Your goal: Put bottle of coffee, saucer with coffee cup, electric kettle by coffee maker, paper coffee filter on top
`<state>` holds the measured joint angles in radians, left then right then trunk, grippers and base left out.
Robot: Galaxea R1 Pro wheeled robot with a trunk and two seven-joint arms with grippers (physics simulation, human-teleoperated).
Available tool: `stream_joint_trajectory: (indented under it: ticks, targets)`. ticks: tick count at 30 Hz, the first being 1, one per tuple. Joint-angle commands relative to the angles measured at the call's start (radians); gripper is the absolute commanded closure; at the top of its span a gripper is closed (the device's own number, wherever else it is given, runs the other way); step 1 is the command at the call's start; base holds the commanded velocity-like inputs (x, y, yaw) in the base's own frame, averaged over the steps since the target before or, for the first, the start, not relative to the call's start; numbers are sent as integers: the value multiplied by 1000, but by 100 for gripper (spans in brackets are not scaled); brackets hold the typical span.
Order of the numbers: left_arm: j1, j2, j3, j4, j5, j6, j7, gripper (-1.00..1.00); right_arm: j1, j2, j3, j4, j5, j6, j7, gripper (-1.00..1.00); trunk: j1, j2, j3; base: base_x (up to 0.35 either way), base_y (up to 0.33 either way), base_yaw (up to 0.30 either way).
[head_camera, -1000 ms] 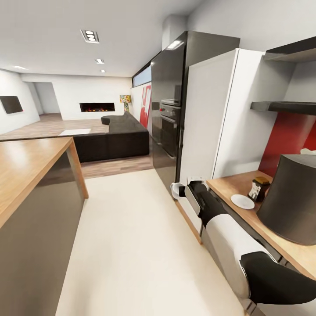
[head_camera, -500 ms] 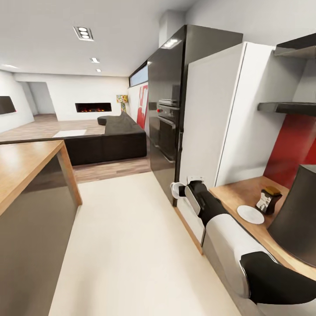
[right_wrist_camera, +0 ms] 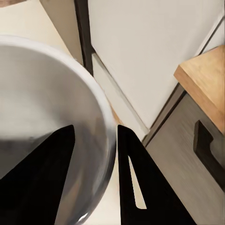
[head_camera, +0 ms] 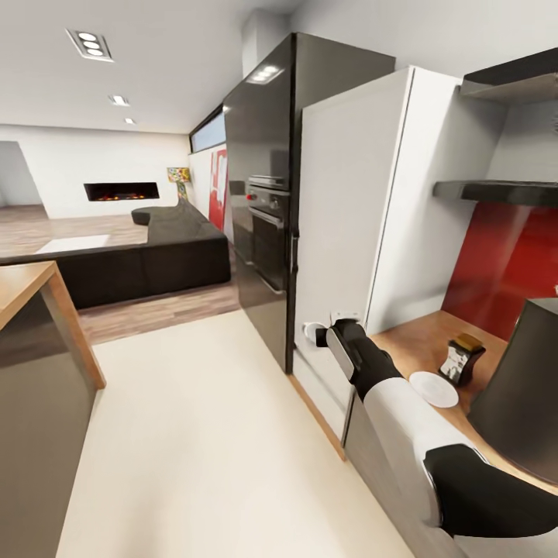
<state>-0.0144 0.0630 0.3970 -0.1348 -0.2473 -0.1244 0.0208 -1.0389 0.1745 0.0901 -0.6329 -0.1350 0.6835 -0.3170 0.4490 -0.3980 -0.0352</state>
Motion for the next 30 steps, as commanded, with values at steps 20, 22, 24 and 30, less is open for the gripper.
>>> stream_joint_trajectory:
  ticks: [20, 22, 24, 30]
  targets:
    - [-1, 0, 6, 1, -11, -6, 2, -100, -1, 0, 3, 5, -11, 2, -8, 100, 1, -2, -2, 235, 258, -245]
    - [-1, 0, 6, 1, -11, -6, 2, -100, -2, 0, 3, 6, -11, 2, -8, 100, 1, -2, -2, 245, 248, -31]
    - [-1, 0, 6, 1, -11, -6, 2, -100, -1, 0, 3, 7, -11, 2, -8, 100, 1, -2, -2, 245, 248, -14]
    - [-1, 0, 6, 1, -12, -5, 2, -100, -2, 0, 3, 8, -11, 2, -8, 100, 1, -2, -2, 245, 242, -3]
